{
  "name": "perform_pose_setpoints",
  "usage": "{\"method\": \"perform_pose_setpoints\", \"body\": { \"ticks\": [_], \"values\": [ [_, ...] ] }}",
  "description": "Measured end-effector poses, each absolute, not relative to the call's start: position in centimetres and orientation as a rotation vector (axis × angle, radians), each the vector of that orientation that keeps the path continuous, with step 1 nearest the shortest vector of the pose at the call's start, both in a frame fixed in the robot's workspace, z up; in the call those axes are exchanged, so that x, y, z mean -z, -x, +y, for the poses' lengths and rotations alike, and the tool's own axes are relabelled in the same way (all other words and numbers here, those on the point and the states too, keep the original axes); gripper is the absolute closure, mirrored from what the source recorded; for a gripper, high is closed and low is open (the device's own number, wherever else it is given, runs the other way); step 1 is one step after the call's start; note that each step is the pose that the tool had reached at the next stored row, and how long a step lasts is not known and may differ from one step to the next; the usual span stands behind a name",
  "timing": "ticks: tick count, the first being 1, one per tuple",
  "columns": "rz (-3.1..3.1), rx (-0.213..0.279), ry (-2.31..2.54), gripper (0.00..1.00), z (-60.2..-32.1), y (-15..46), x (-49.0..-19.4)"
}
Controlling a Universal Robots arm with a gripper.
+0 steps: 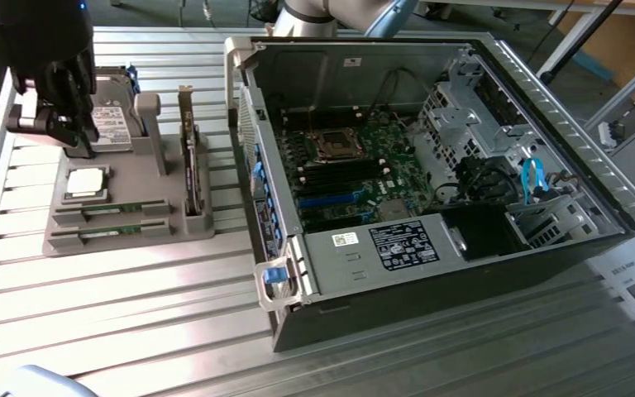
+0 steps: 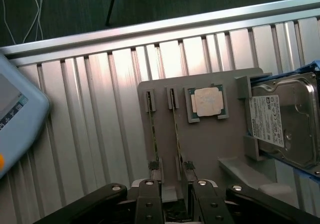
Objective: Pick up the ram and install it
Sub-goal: 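Pick up the ram and move it above insertion slot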
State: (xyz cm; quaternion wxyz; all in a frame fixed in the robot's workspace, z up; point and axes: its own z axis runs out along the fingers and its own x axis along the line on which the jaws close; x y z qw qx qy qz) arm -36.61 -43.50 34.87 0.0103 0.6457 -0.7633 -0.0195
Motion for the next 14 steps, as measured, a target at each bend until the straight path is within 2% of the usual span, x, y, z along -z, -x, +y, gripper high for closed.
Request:
{"method": "perform_pose_setpoints", "body": {
  "ticks": [3,10,14],
  "values": [
    [-2.382,0.061,-2.016,0.7,-43.5,36.6,-34.6],
    [-2.379,0.06,-2.019,0.7,-43.5,36.6,-31.1],
    [-2.379,0.06,-2.019,0.7,-43.5,36.6,-30.7]
  ]
}}
